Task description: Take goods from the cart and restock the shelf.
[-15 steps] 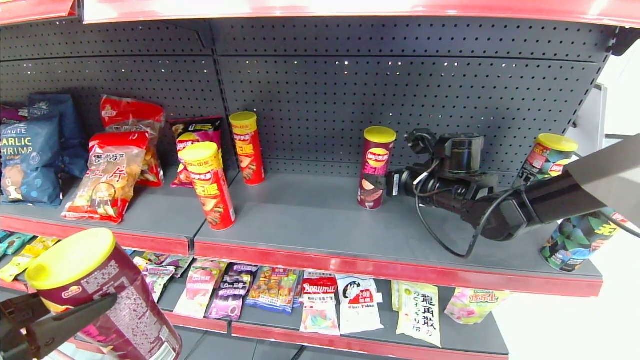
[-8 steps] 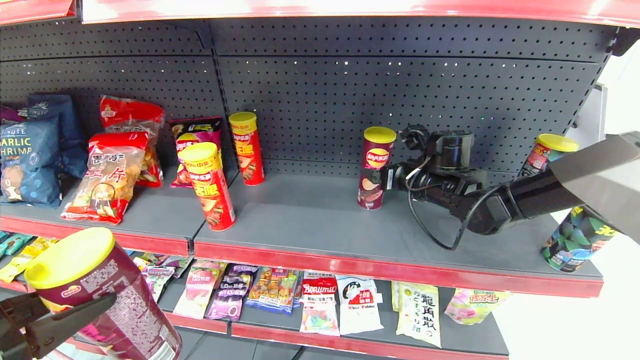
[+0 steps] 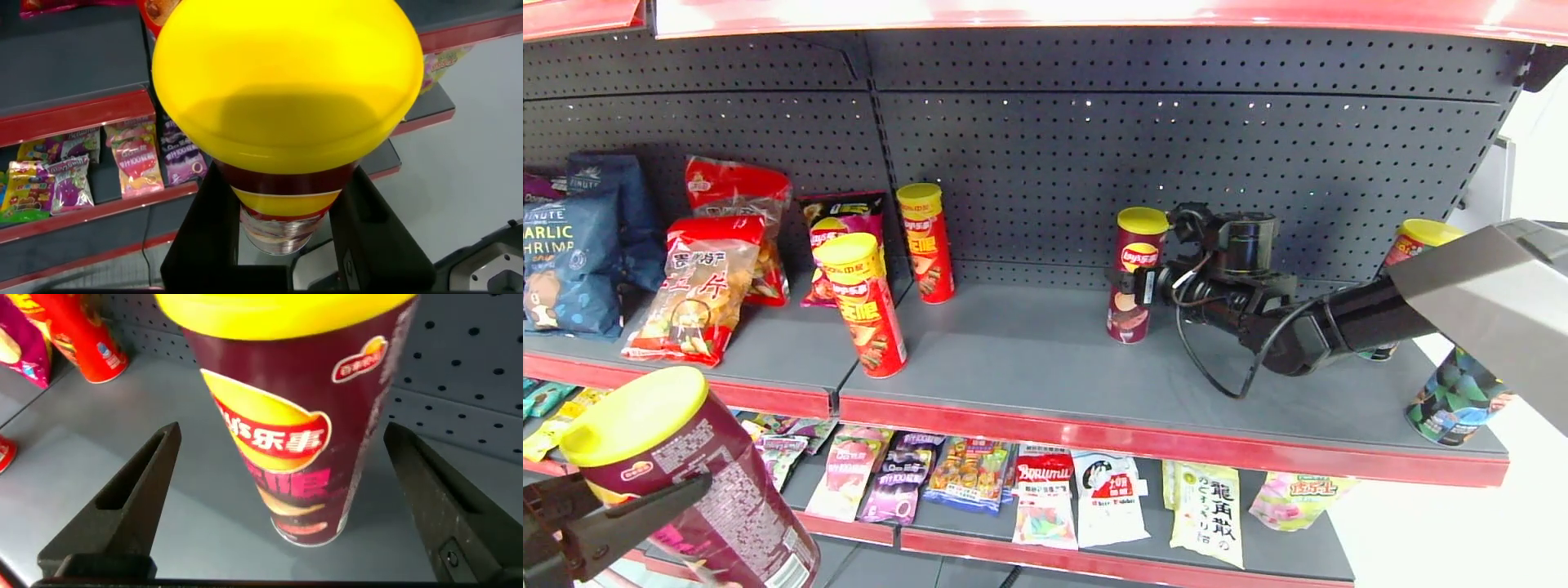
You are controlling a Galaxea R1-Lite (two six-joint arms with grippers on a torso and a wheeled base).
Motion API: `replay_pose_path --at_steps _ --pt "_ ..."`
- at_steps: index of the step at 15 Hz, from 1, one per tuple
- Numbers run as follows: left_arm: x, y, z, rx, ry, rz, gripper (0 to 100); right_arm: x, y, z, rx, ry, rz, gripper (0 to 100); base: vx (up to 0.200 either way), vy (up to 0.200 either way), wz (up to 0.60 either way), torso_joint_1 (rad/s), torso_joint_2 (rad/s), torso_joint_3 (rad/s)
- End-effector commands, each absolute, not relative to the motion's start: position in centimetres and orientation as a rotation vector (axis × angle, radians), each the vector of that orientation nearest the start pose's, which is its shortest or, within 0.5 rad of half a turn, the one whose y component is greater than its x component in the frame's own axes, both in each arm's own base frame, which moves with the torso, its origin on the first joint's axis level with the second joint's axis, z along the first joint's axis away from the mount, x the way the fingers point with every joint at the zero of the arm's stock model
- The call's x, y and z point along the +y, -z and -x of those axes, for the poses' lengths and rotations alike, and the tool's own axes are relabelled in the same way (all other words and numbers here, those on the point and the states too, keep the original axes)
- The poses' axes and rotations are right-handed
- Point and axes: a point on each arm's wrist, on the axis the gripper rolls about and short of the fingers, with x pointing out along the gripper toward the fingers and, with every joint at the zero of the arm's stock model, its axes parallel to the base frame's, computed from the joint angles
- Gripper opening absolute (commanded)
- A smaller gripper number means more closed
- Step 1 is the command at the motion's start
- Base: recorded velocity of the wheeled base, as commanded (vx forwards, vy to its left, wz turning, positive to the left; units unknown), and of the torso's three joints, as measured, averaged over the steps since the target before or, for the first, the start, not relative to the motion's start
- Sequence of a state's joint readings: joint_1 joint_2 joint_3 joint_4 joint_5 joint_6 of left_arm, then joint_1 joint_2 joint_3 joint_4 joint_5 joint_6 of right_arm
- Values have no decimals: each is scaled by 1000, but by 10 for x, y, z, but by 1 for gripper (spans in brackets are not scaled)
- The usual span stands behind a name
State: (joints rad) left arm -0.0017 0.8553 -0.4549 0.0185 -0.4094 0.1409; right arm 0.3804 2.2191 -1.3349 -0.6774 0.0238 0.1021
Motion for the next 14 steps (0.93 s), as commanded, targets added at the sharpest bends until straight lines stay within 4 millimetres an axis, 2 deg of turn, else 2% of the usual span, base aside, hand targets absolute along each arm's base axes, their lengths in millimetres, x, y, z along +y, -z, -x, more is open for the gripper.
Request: replay_pose_path --at_steps 1,14 --pt "-9 -186 -86 389 433 -50 0 170 -129 -424 216 -387 -64 100 0 0 0 0 0 0" --pt "-9 -185 -87 396 433 -48 0 172 -121 -440 202 -370 -64 100 0 0 0 0 0 0"
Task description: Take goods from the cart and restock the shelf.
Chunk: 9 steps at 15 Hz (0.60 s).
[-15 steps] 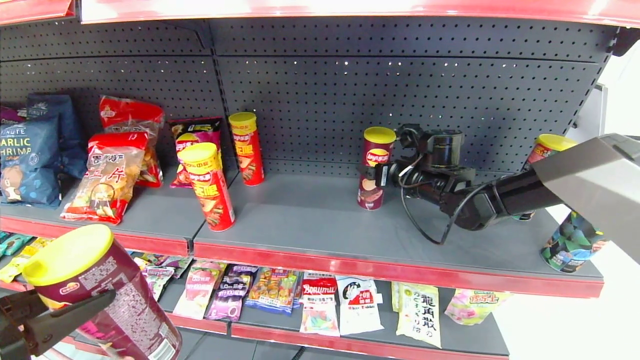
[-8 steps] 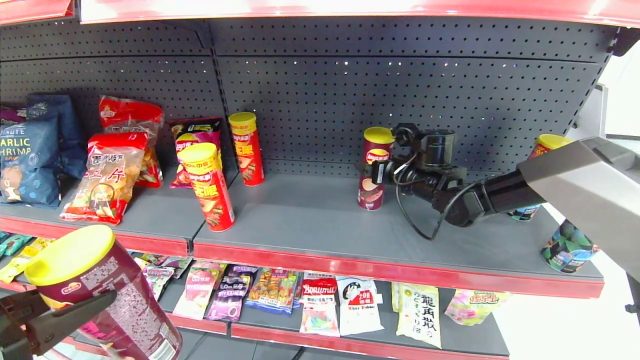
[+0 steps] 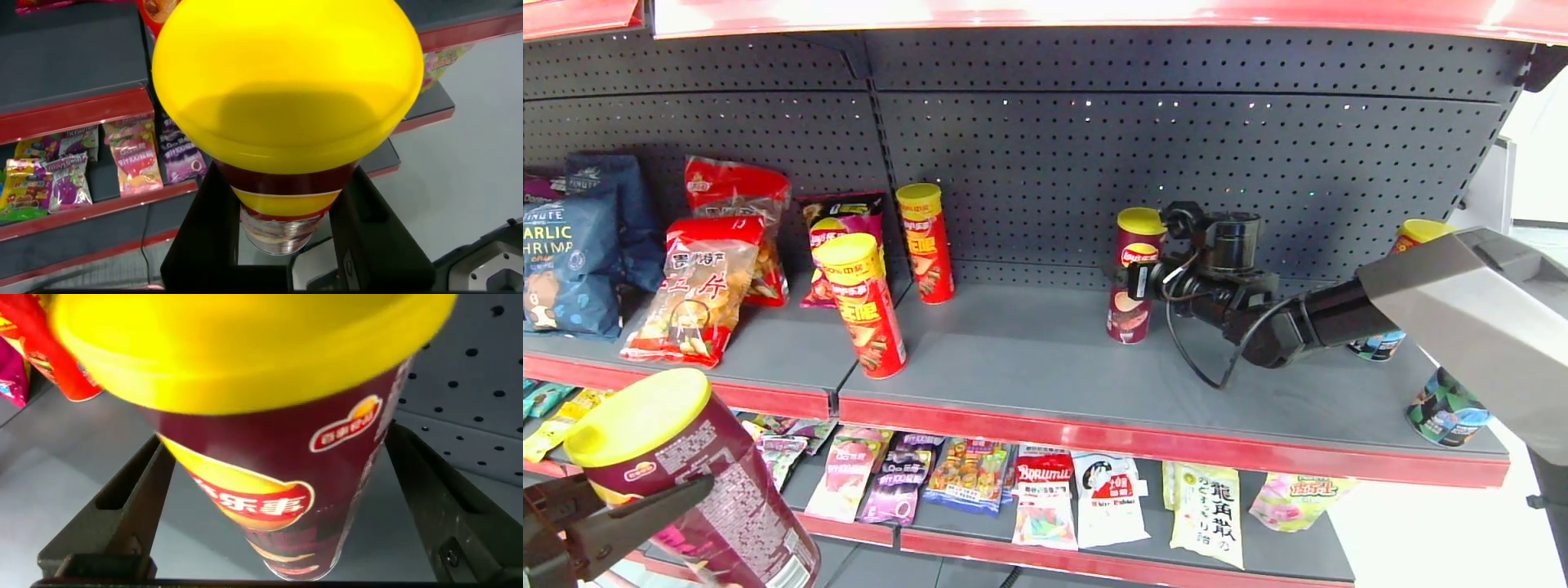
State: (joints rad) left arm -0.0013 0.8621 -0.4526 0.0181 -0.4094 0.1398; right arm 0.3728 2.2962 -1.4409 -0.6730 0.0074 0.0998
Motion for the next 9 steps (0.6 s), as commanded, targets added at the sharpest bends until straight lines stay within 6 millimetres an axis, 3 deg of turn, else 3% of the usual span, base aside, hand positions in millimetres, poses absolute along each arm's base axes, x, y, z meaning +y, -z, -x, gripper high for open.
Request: replay_pose_path --at_steps 1,9 --pt "-9 -185 -87 396 433 -48 0 173 -123 -441 195 -370 -66 100 0 0 0 0 0 0" --pt "-9 -184 -87 405 435 -45 0 172 -124 -451 188 -358 -67 100 0 0 0 0 0 0"
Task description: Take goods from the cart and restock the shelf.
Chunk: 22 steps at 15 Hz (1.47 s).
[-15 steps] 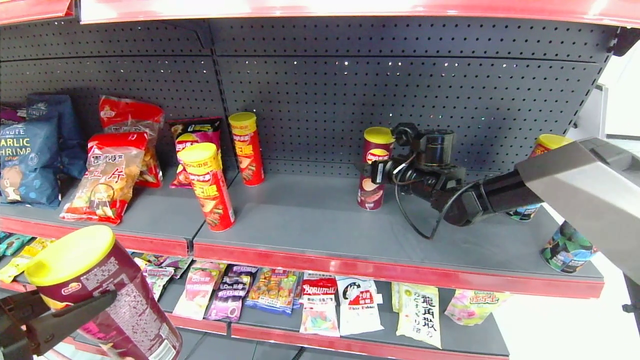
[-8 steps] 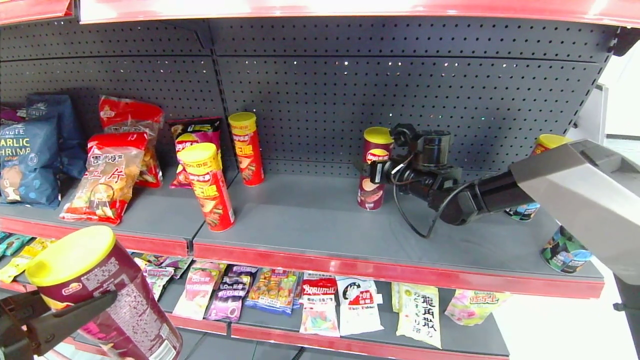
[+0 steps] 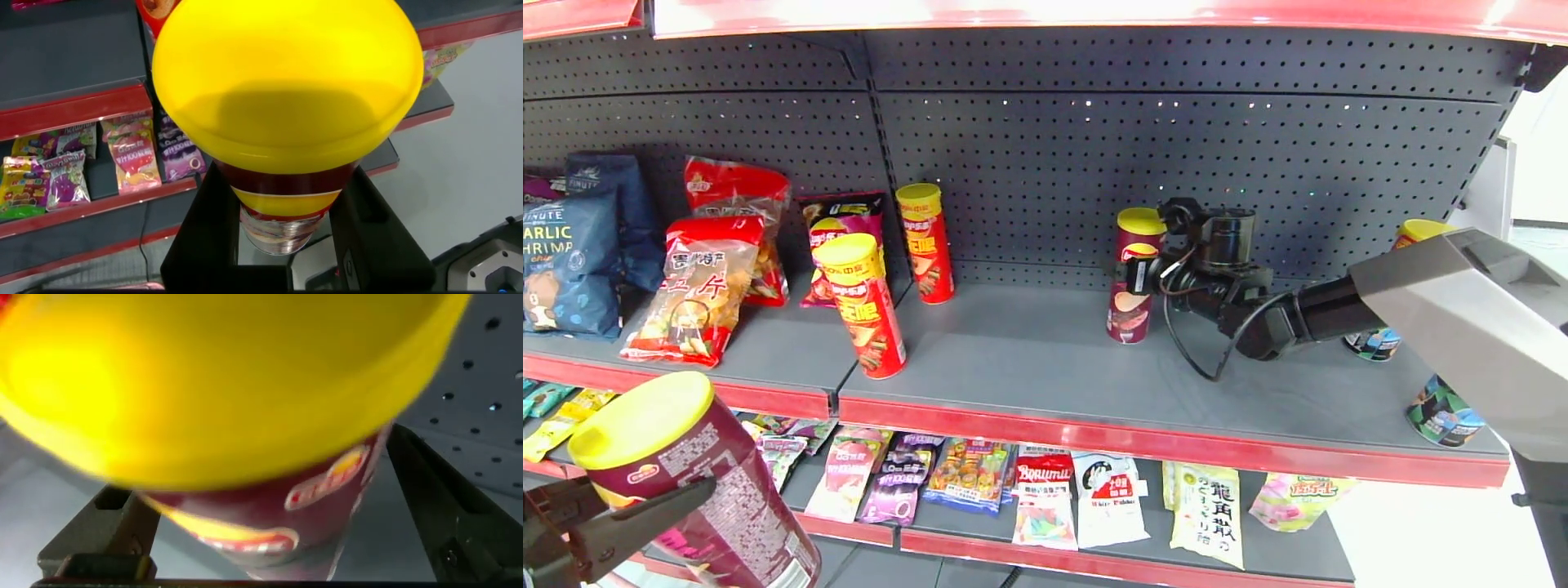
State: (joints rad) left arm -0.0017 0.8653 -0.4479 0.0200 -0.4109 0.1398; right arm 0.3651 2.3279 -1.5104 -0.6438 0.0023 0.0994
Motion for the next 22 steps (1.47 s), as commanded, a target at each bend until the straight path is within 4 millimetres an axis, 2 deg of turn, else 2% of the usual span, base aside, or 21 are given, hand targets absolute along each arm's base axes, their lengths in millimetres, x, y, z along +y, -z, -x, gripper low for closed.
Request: replay_pose_path --at_steps 1,6,7,13,17,22 --pt "-9 -183 -88 408 435 -45 0 172 -124 -452 185 -357 -68 100 0 0 0 0 0 0" --pt "-9 -183 -88 407 437 -44 0 173 -123 -454 182 -359 -70 100 0 0 0 0 0 0" --pt "-9 -183 -88 407 437 -44 0 173 -124 -454 178 -357 -71 0 0 0 0 0 0 0" --pt "-9 -184 -87 401 436 -46 0 176 -125 -449 187 -366 -68 0 0 0 0 0 0 0" --pt "-9 -183 -86 403 438 -43 0 172 -148 -419 190 -366 -59 0 0 0 0 0 0 0" --pt "-9 -186 -87 394 439 -44 0 175 -162 -379 209 -398 -57 0 0 0 0 0 0 0"
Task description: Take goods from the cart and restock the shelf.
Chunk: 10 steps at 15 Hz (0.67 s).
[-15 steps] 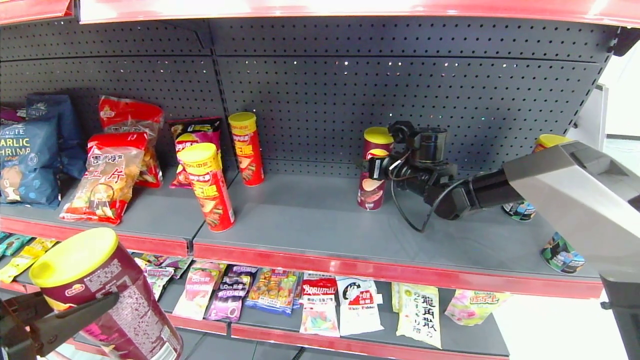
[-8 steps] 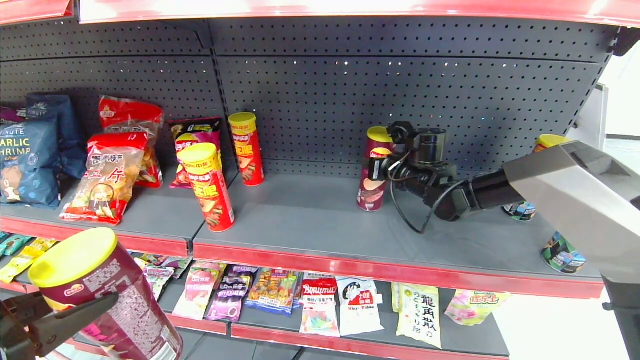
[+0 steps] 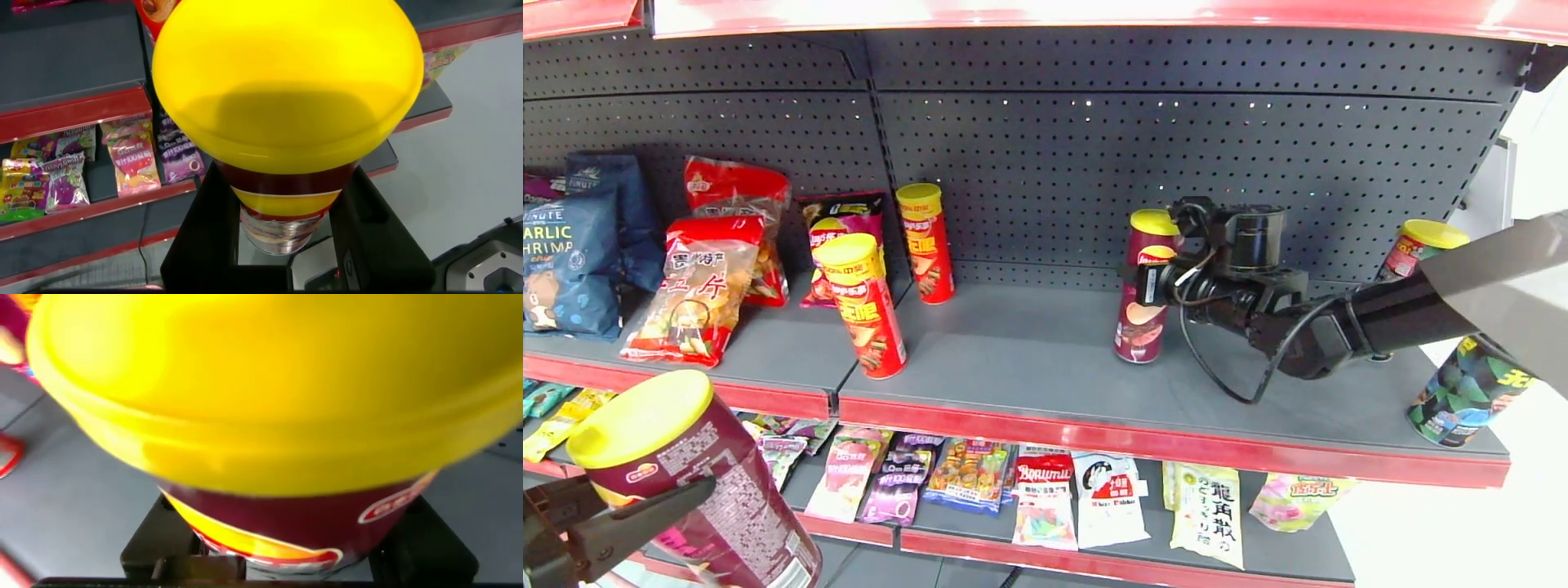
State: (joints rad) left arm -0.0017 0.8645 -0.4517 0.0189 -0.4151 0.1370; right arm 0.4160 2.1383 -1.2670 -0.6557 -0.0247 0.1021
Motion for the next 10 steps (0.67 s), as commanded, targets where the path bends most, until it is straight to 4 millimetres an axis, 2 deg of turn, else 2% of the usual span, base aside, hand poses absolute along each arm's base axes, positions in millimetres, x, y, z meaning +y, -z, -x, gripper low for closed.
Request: replay_pose_path --at_steps 1,4,6,10 --pt "-9 -186 -87 394 439 -44 0 177 -162 -375 214 -407 -55 0 0 0 0 0 0 0" --pt "-9 -186 -87 394 439 -36 0 192 -155 -357 203 -449 -47 0 0 0 0 0 0 0" --pt "-9 -187 -87 391 438 -37 0 197 -150 -353 196 -459 -47 0 0 0 0 0 0 0" --pt "-9 -187 -87 390 441 -37 0 196 -138 -345 238 -461 -17 0 0 0 0 0 0 0"
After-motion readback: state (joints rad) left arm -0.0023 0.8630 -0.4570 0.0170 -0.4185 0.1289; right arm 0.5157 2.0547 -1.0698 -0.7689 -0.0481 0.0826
